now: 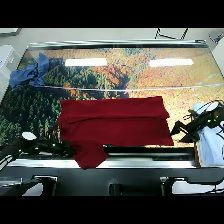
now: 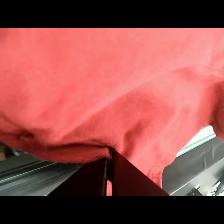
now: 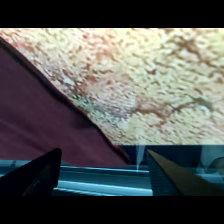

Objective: Fold the clothes and pants, and hang the long-sleeved shirts on hangers.

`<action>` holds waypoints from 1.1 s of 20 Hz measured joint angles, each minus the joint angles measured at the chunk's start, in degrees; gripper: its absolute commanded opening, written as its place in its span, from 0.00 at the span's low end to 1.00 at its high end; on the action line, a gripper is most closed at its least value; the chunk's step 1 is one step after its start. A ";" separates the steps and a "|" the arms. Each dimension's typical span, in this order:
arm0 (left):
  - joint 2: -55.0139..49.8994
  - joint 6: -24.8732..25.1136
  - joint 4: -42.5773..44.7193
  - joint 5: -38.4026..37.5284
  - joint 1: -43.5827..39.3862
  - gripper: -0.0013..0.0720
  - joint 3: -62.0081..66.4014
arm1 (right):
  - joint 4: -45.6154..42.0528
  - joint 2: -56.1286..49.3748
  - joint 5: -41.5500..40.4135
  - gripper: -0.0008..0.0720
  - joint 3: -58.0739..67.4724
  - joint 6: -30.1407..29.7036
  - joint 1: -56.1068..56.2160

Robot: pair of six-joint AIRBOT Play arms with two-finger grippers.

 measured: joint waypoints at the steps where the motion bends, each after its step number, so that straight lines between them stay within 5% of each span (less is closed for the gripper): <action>1: 0.02 0.09 -0.07 -0.26 -0.04 0.06 0.07 | 0.63 0.02 -0.42 0.86 -0.96 -0.26 -0.02; 4: 0.04 0.17 -0.26 -0.63 -0.11 0.06 0.26 | 2.19 0.09 -0.94 0.72 -3.52 -0.68 -0.04; 7: 0.28 0.28 -0.22 -0.74 -0.11 0.06 0.94 | 4.35 0.00 -2.36 0.06 -5.33 -1.40 0.00; 14: 2.25 -0.76 3.67 -4.63 2.82 0.06 13.46 | 9.79 0.42 0.70 0.06 2.21 -5.01 0.33; 22: -12.74 -2.03 4.68 -3.65 5.09 0.06 43.19 | 13.09 -7.32 -9.73 0.06 24.87 3.69 8.79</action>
